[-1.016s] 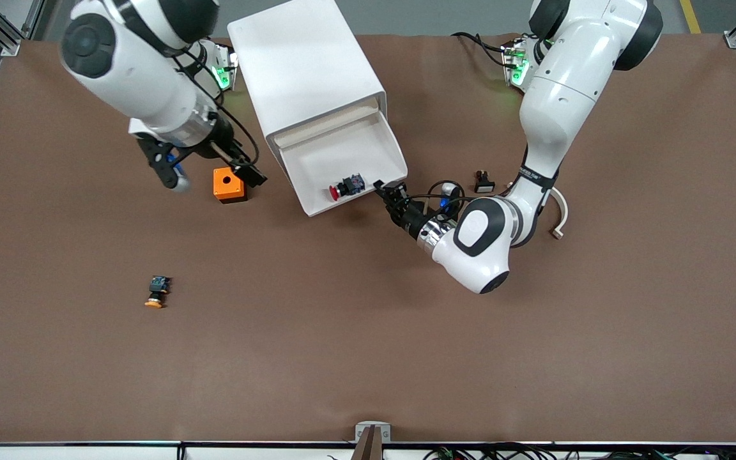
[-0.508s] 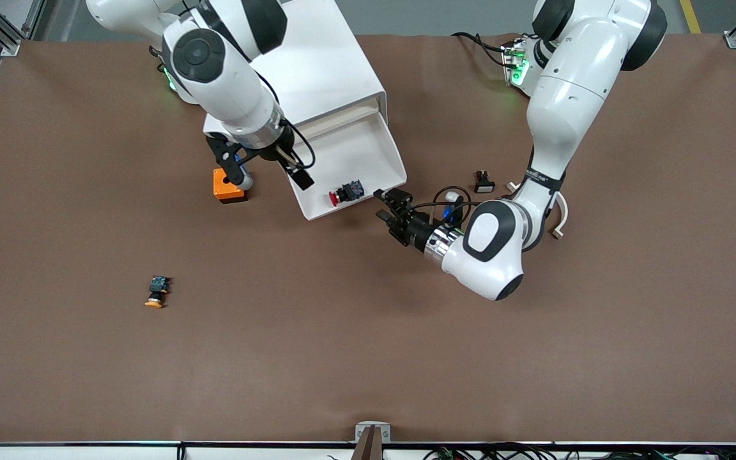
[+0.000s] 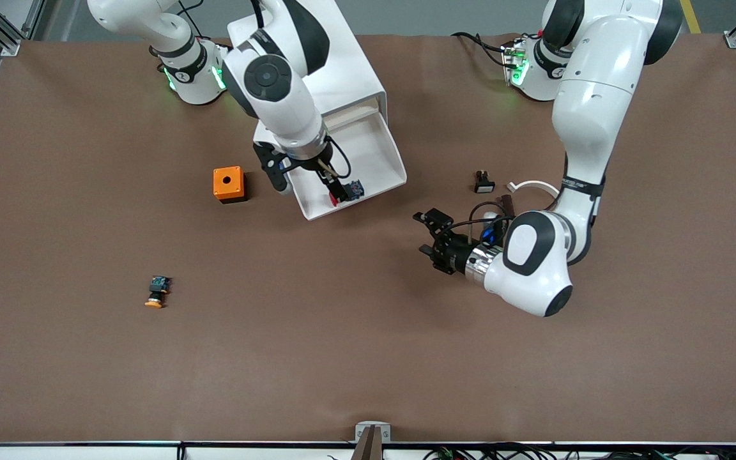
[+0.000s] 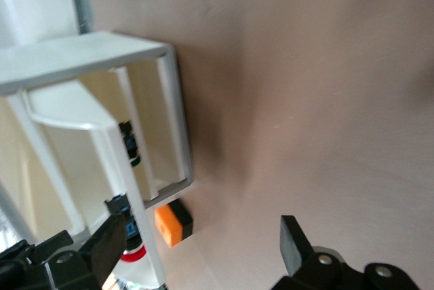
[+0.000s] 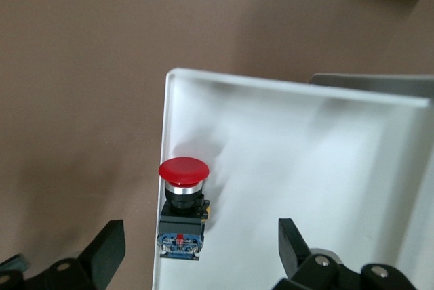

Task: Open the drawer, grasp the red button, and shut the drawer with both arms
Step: 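Grasp the red button in the drawer with the right gripper, then lift the red button out of the drawer with the right gripper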

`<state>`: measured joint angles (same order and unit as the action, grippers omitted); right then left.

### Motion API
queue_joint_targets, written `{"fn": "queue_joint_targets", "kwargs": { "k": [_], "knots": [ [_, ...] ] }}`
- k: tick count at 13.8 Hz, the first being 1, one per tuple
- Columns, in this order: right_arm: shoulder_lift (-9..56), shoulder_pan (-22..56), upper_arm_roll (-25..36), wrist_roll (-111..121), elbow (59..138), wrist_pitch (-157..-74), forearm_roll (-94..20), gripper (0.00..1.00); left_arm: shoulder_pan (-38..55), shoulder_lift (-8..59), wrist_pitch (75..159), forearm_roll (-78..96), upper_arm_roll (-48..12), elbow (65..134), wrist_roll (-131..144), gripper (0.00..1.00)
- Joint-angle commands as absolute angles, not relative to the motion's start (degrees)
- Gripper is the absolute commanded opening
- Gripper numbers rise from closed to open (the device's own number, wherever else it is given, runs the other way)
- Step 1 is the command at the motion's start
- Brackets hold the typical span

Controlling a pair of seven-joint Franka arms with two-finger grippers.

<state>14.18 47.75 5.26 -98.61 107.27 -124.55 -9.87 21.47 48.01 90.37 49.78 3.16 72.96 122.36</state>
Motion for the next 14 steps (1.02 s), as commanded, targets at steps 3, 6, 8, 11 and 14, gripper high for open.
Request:
{"fn": "queue_joint_targets", "kwargs": {
  "k": [3,6,8,11,14],
  "knots": [
    [17.40,50.44,5.89,-103.09,107.05,-128.57,-8.17,1.00,21.53,44.48,89.82,39.85,6.32,72.34,110.78,1.00],
    [18.72,50.89,5.89,-103.62,106.70,-130.16,-8.17,1.00,21.88,44.12,90.09,32.53,6.33,70.93,99.52,1.00],
    [19.33,51.24,5.89,-105.02,106.61,-131.48,-8.00,0.99,21.53,43.60,90.79,31.91,6.33,70.84,94.07,1.00],
    [19.69,51.33,5.89,-105.03,106.52,-131.92,-7.65,0.90,21.45,42.98,91.93,31.90,7.21,70.84,85.64,1.00],
    [19.69,51.50,5.89,-105.12,106.52,-131.84,-6.42,0.59,21.71,40.71,92.80,31.73,8.17,70.93,74.05,1.00]
  ]
}}
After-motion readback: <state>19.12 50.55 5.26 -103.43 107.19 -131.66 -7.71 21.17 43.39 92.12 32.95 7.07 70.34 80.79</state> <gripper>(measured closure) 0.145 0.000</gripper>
